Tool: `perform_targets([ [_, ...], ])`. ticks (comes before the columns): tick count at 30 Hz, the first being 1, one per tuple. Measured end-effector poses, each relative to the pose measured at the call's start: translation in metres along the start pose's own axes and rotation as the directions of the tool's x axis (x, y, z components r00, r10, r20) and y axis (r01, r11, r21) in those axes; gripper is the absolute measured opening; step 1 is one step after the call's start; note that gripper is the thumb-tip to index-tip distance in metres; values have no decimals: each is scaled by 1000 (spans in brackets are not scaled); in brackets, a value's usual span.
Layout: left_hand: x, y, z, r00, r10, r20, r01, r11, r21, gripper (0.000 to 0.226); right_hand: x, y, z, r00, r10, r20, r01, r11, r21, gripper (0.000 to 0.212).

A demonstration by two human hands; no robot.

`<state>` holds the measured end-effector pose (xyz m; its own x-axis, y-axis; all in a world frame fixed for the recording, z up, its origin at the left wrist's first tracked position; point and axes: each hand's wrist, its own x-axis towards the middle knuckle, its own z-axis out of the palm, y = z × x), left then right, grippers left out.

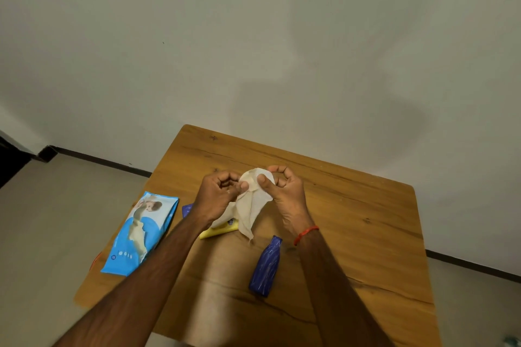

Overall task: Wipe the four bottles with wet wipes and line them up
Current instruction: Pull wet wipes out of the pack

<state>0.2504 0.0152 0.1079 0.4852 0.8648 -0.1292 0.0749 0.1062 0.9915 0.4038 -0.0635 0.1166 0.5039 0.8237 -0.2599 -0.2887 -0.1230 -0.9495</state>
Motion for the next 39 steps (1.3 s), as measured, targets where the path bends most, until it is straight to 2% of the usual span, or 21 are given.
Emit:
perform_targets([
  [2,-1,-5,-10,998,-48,-30,47,998,-41,2,2,2,-1,1000,12,16,-12,999,33,35],
  [4,-2,-11,-18,989,-138,-59,129,981,-148,9,4,3,2,999,24,42,-28,995,91,30],
  [9,-11,-26,-41,925,-360,-120,280,862,-423,12,10,9,9,989,99,111,-123,963,240,22],
  [15,-29,-47,-80,836,-465,-290,228,776,-589,8,17,21,24,979,136,152,-169,957,237,23],
  [17,-35,-55,-100,802,-479,-355,194,773,-604,9,19,23,29,975,146,165,-180,959,219,23],
  [20,-43,-63,-127,767,-466,-440,128,784,-607,24,23,25,34,972,160,173,-190,967,170,18],
  [22,-47,-63,-143,727,-456,-513,54,783,-619,20,26,28,38,972,157,177,-181,974,133,15],
  [23,-48,-65,-151,693,-454,-560,17,787,-617,16,27,28,40,972,158,174,-179,977,117,14],
  [25,-49,-69,-168,570,-468,-675,-46,802,-595,6,27,30,43,973,163,165,-178,981,83,15],
  [28,-51,-81,-192,291,-447,-846,-151,852,-502,8,26,32,47,969,176,173,-182,983,22,29],
  [29,-53,-84,-197,186,-410,-893,-154,886,-438,9,25,32,48,967,183,175,-188,982,12,33],
  [30,-55,-83,-199,110,-366,-924,-116,919,-378,16,25,33,49,966,192,172,-196,981,4,38],
  [31,-59,-84,-199,82,-321,-943,-60,943,-326,24,24,33,50,965,202,168,-204,979,-2,45],
  [32,-64,-84,-197,100,-278,-955,-9,960,-280,28,24,33,50,964,207,164,-209,978,-7,52],
  [34,-73,-91,-193,204,-172,-964,118,982,-150,26,23,34,51,965,211,157,-212,977,-10,63],
  [37,-83,-102,-182,458,-48,-888,350,928,130,20,22,37,52,965,218,147,-219,976,-13,66],
  [39,-84,-111,-177,615,-88,-784,472,838,276,14,22,38,52,962,227,152,-227,974,-17,65],
])
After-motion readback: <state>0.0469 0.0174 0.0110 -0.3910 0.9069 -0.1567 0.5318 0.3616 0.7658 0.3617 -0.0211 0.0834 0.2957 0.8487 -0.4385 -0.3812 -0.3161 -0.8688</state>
